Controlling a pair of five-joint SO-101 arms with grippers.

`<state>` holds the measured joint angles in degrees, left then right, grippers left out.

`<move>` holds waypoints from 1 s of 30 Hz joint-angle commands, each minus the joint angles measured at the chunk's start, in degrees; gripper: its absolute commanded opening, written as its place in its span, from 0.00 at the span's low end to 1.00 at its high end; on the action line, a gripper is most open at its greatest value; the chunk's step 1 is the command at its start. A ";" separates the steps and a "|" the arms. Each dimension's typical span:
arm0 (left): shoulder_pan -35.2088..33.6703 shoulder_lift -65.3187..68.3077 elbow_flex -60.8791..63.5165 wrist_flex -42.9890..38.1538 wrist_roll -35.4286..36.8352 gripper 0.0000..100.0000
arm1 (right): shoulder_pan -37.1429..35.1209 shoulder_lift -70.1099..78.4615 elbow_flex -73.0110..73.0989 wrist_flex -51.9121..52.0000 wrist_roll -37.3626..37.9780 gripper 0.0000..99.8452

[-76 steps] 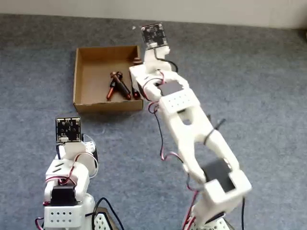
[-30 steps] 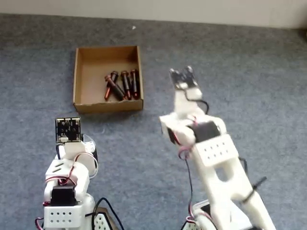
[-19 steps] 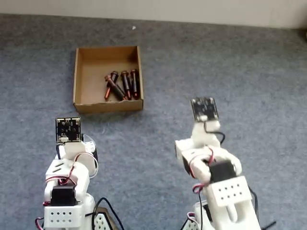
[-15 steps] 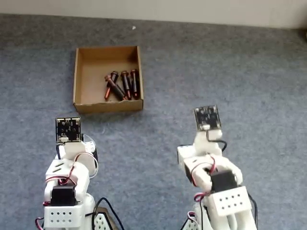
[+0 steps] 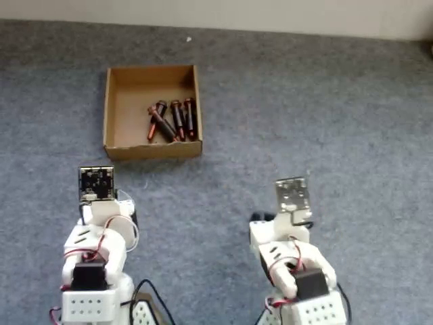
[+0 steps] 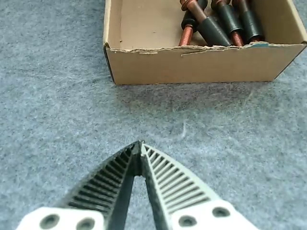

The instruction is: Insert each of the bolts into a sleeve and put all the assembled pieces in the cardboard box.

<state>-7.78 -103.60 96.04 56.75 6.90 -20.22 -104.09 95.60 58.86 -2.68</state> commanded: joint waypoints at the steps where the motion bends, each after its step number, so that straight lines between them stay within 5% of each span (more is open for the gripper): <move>1: -0.31 -0.04 1.10 -1.23 -0.79 0.01 | 0.66 -0.40 8.57 0.40 -0.35 0.01; 8: 0.13 -0.04 1.10 -0.97 -0.79 0.01 | 0.75 1.01 8.57 1.36 -0.18 0.01; 14: 5.93 -0.04 1.10 11.34 -0.88 0.01 | 0.75 0.48 8.31 12.35 -0.18 0.01; 30: 6.55 -0.22 1.10 19.96 -0.79 0.01 | 0.66 -1.10 8.48 12.79 -0.18 0.01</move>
<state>-1.98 -103.60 96.04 76.44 6.81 -20.13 -104.62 95.69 71.16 -2.77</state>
